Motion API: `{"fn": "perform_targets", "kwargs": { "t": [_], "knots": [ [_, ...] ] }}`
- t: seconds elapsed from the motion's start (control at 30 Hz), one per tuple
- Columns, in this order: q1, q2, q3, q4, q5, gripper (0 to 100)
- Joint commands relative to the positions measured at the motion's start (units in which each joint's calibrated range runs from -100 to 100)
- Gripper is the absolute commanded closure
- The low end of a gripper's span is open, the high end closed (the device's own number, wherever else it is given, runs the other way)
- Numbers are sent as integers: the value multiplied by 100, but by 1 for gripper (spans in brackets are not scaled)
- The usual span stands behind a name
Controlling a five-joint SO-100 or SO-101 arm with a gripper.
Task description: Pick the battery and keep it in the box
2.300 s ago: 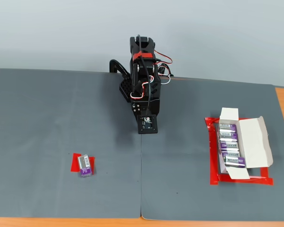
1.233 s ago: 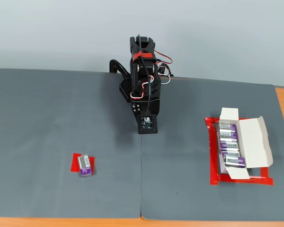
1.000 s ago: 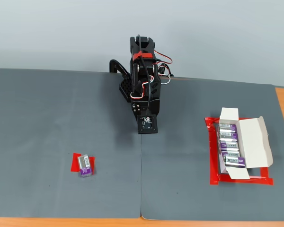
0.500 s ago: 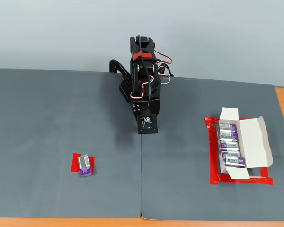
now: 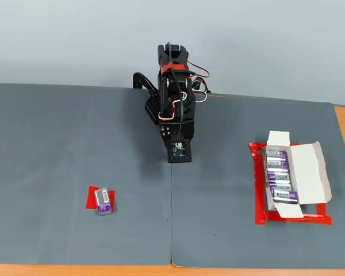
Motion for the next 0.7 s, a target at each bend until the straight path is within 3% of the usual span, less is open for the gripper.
{"fn": "perform_targets", "kwargs": {
  "t": [0.0,0.33,0.67],
  "knots": [
    [-27,110,-401,6,-8,98],
    [33,1975,-1197,-1382,28,98],
    [376,3900,-3368,-1634,33,98]
  ]
}}
